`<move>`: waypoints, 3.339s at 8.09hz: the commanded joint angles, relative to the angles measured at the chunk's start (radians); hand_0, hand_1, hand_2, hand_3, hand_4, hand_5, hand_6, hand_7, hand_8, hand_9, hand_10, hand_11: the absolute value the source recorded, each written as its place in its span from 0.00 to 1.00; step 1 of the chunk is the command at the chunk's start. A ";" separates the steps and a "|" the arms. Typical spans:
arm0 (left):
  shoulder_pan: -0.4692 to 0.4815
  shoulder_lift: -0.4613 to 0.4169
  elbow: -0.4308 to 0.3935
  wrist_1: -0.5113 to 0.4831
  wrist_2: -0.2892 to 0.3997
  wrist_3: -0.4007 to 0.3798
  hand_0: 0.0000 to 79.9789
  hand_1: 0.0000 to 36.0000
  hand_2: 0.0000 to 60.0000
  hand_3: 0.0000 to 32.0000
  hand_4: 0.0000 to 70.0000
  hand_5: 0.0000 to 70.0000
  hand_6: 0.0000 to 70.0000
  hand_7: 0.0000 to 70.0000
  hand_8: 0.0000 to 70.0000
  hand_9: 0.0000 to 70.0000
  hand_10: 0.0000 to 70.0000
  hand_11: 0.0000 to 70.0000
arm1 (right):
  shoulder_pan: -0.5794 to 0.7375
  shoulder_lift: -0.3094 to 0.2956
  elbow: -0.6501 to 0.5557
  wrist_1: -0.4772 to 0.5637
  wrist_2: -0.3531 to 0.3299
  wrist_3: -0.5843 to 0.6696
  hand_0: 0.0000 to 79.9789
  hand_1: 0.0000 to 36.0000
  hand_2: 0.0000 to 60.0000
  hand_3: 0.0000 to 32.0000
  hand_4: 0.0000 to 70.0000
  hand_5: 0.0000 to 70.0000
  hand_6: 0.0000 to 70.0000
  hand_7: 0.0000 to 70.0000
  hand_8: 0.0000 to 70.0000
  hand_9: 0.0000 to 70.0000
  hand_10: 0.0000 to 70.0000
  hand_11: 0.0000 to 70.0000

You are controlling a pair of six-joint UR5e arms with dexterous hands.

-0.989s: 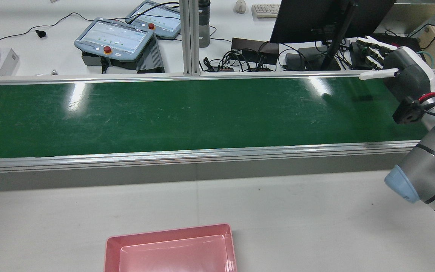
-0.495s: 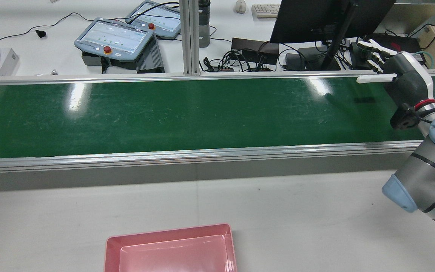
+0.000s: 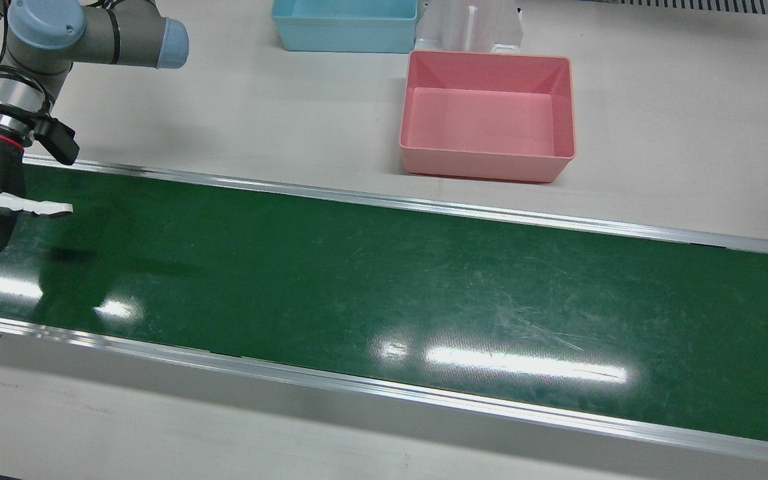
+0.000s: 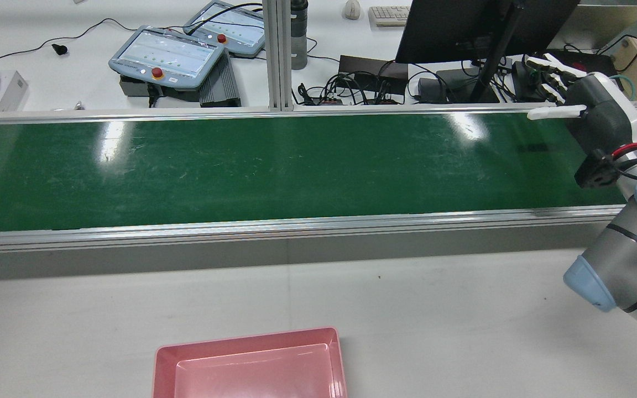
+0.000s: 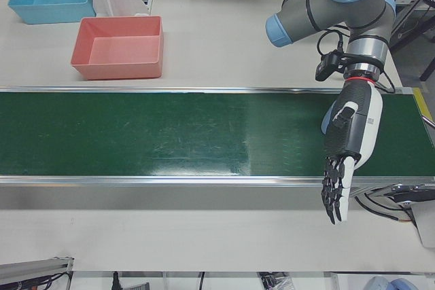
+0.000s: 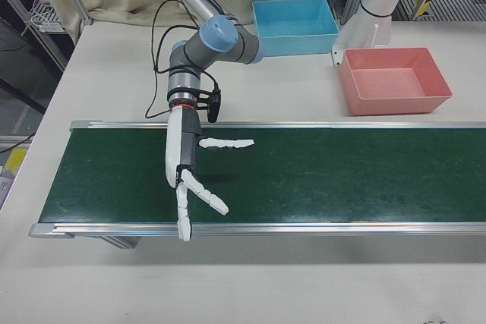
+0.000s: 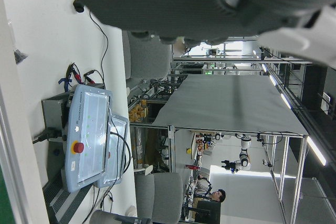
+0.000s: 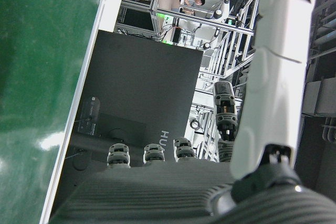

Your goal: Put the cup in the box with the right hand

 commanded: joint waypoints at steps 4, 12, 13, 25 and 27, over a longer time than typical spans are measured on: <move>0.001 0.000 0.001 -0.001 0.000 0.000 0.00 0.00 0.00 0.00 0.00 0.00 0.00 0.00 0.00 0.00 0.00 0.00 | 0.010 0.000 -0.001 0.003 -0.003 -0.002 0.77 0.51 0.03 0.00 0.22 0.11 0.07 0.15 0.04 0.09 0.05 0.10; 0.000 0.000 0.001 -0.001 0.000 0.000 0.00 0.00 0.00 0.00 0.00 0.00 0.00 0.00 0.00 0.00 0.00 0.00 | 0.040 0.000 -0.001 0.003 -0.010 0.000 0.76 0.53 0.06 0.00 0.21 0.11 0.07 0.16 0.04 0.10 0.05 0.10; 0.000 0.000 0.001 -0.001 0.000 0.000 0.00 0.00 0.00 0.00 0.00 0.00 0.00 0.00 0.00 0.00 0.00 0.00 | 0.039 -0.002 -0.003 0.003 -0.010 -0.002 0.78 0.49 0.00 0.00 0.25 0.11 0.07 0.16 0.04 0.10 0.05 0.10; 0.000 0.000 0.001 -0.001 0.000 0.000 0.00 0.00 0.00 0.00 0.00 0.00 0.00 0.00 0.00 0.00 0.00 0.00 | 0.067 0.000 0.002 0.003 -0.013 -0.002 0.78 0.47 0.00 0.00 0.26 0.11 0.08 0.17 0.05 0.11 0.05 0.10; 0.000 0.000 0.001 -0.001 0.000 0.000 0.00 0.00 0.00 0.00 0.00 0.00 0.00 0.00 0.00 0.00 0.00 0.00 | 0.068 0.000 0.002 0.005 -0.014 0.000 0.78 0.47 0.00 0.00 0.26 0.11 0.08 0.18 0.05 0.11 0.05 0.10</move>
